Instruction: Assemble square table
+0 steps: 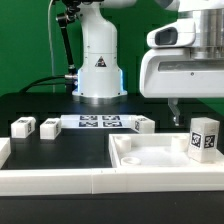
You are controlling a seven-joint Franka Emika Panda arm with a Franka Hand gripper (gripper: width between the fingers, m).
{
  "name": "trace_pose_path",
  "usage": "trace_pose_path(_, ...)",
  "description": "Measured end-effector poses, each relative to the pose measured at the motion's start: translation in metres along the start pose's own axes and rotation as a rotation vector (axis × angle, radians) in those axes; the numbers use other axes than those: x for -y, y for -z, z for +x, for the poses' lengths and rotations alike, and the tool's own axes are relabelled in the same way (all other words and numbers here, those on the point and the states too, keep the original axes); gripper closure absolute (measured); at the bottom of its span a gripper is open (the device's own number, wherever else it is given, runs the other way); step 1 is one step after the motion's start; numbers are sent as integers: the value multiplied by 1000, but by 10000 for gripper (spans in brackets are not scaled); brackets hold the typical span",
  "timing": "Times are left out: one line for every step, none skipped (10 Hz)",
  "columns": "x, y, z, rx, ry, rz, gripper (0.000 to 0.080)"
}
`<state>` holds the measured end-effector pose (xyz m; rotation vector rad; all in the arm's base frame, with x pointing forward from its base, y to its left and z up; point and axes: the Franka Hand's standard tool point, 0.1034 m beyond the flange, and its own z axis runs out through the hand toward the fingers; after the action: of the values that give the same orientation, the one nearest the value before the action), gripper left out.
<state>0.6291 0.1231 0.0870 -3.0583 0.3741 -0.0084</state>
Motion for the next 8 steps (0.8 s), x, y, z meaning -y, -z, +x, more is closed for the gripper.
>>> trace_pose_path(-1,0,0,-2,103,-6,151)
trace_pose_path(-1,0,1,-6,193,-11,151)
trace_pose_path(-1,-1,0,-7,282,-11,151)
trace_pose_path(-3,-2,0,-6,357,-12,151)
trace_pose_path(-3,-2,1,-6,435,-13,151)
trace_pose_path(-4,-2,1,-6,498,-13,151)
trace_pose_path(-5,-1,1,-6,516,-13,151)
trace_pose_path(-6,-1,2,-6,519,-12,151)
